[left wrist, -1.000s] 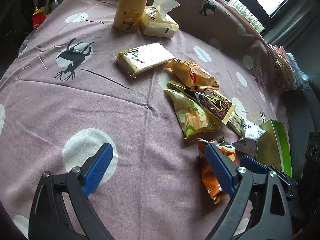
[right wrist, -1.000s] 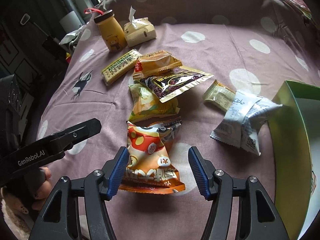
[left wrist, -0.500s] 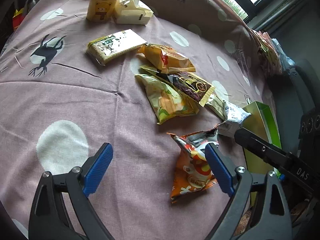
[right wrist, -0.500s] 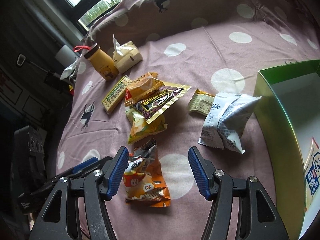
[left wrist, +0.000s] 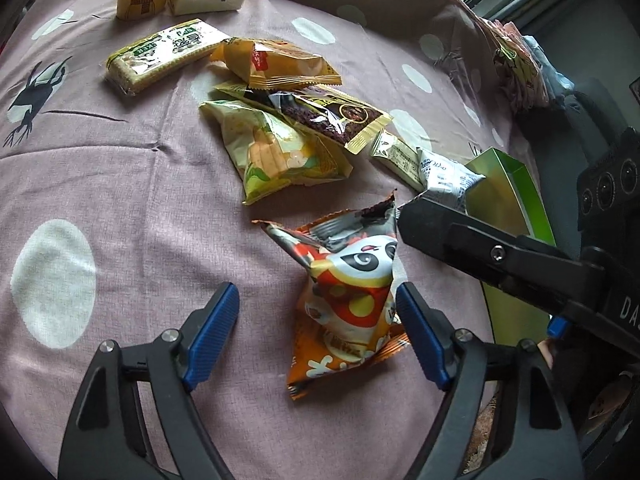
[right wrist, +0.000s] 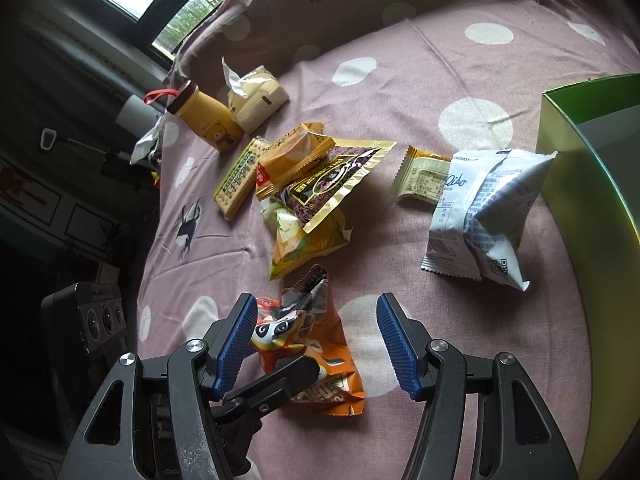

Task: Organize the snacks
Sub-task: 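Grasp the orange cartoon-print snack bag with the right gripper, then lift the orange bag with the right gripper and carry it over the box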

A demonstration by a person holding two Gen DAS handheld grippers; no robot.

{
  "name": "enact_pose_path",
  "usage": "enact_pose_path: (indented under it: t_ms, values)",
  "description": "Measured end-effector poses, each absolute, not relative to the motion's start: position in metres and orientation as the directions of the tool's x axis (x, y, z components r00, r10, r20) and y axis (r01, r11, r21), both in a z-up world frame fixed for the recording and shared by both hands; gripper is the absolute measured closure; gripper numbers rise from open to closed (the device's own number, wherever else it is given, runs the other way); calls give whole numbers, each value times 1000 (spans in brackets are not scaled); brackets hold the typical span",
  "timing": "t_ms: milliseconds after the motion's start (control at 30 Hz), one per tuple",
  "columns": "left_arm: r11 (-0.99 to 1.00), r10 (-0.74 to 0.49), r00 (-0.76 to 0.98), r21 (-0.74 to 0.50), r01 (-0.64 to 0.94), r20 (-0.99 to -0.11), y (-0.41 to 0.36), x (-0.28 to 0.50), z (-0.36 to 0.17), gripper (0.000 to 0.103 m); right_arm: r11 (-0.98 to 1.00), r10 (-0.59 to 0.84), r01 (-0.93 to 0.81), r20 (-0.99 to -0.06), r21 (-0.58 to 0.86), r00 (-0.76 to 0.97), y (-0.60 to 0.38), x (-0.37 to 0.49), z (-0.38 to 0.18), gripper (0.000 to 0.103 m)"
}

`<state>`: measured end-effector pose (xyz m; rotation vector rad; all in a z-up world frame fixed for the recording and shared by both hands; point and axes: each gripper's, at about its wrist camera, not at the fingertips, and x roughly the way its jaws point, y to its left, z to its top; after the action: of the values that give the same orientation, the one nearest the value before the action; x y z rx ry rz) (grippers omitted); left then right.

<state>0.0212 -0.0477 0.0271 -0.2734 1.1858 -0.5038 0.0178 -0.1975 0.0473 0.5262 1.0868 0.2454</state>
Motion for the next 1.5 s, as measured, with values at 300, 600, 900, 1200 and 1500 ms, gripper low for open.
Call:
enact_pose_path:
  t_ms: [300, 600, 900, 1200, 1500]
  values:
    - [824, -565, 273, -511, 247, -779, -53, 19, 25, 46, 829, 486, 74, -779, 555, 396, -191, 24, 32, 40]
    - [816, -573, 294, -501, 288, -765, -60, 14, 28, 60, 798, 550, 55, -763, 600, 340, -180, 31, 14, 41]
    - [802, -591, 389, -465, 375, -706, -65, 1, 53, 61, 830, 507, -27, -733, 557, 454, -176, 16, 48, 45]
    - [789, -609, 423, -462, 404, -671, -64, -5, 66, 61, 839, 485, -38, -716, 542, 502, -177, 8, 63, 45]
    - [783, -620, 502, -427, 453, -603, -65, -22, 92, 63, 853, 461, -89, -665, 513, 587, -177, -9, 93, 45]
